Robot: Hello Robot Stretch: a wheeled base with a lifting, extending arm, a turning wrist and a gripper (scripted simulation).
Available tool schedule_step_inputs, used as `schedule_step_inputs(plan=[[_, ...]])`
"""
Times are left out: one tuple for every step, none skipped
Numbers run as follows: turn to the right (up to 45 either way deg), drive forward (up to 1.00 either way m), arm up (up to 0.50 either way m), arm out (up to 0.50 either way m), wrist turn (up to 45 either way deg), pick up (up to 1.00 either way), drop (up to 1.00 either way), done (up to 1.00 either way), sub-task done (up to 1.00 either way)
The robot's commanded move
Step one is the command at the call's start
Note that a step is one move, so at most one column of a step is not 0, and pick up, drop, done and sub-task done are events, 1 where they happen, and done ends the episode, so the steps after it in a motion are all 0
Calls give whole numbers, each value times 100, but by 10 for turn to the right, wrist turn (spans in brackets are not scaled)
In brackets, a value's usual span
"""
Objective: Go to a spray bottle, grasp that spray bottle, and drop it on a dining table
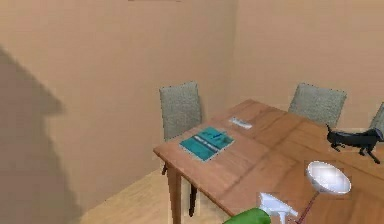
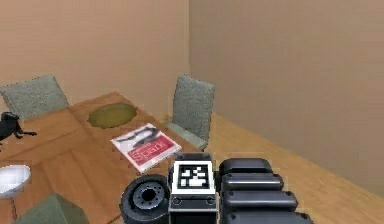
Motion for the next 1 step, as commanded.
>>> schedule_step_inputs(plan=[[0, 15, 0, 0, 0, 0, 0, 0, 0]])
